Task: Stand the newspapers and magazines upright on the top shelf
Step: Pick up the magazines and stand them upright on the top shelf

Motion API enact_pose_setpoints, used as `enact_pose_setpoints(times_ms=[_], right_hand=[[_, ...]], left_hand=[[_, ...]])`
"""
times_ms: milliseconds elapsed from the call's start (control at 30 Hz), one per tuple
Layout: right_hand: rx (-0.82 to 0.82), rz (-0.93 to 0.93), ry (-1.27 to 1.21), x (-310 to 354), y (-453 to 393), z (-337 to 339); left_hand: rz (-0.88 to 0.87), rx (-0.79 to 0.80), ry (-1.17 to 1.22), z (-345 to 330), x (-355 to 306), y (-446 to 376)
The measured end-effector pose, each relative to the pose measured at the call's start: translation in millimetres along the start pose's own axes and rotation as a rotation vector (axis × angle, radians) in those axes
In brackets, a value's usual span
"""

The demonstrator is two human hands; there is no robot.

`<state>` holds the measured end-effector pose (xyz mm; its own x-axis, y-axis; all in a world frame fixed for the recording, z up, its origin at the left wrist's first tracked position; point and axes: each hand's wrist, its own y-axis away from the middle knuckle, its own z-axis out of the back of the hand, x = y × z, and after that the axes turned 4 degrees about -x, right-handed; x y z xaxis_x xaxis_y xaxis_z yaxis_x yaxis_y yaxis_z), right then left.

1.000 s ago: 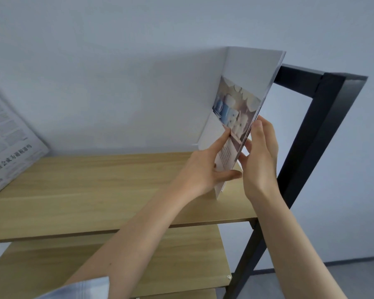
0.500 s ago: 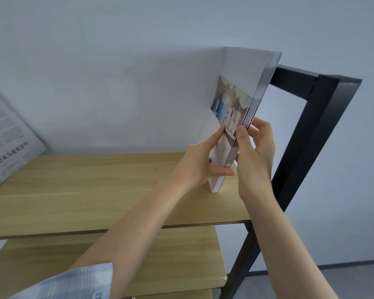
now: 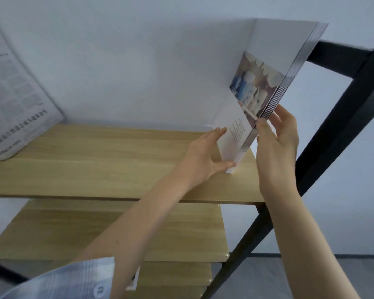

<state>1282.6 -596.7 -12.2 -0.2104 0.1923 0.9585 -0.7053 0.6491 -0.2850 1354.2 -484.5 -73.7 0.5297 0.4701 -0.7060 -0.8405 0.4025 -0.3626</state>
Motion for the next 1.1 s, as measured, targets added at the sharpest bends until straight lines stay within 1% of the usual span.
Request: enact_pose_setpoints(times_ms=[67, 167, 267, 333, 467, 567, 700, 800, 967, 1100], right_hand=[[0.026, 0.004, 0.074, 0.6, 13.6, 4.9], [0.043, 0.008, 0.18, 1.2, 41.1, 11.5], [0.025, -0.043, 0.217, 2.4, 74.0, 13.8], [0.042, -0.064, 0.238, 4.1, 104.4, 11.3], [0.146, -0.079, 0.268, 4.9, 177.4, -8.5], [0.245, -0.091, 0.313, -1.5, 225.2, -29.0], [0.402, -0.16, 0.332, -24.6, 285.6, -61.4], [0.504, -0.212, 0.379, -49.8, 316.8, -81.3], [0.628, -0.335, 0.463, -118.9, 354.3, -115.6], [0.766, -0.384, 0.583, -187.0, 373.4, -140.3]], left_hand=[[0.037, -0.04, 0.025, 11.7, 5.4, 18.1], [0.06, -0.032, 0.076, 36.7, 10.9, 50.8], [0.086, -0.067, 0.095, 66.9, 18.6, 86.5], [0.105, -0.093, 0.098, 89.7, 23.7, 116.6], [0.146, -0.08, 0.123, 138.1, 39.8, 191.1], [0.21, -0.08, 0.132, 161.6, 63.1, 241.5], [0.361, -0.041, 0.167, 181.2, 112.3, 312.5], [0.511, -0.057, 0.203, 183.7, 152.3, 353.4], [0.803, -0.111, 0.33, 166.4, 223.1, 408.3], [0.945, -0.085, 0.364, 136.6, 289.9, 431.2]])
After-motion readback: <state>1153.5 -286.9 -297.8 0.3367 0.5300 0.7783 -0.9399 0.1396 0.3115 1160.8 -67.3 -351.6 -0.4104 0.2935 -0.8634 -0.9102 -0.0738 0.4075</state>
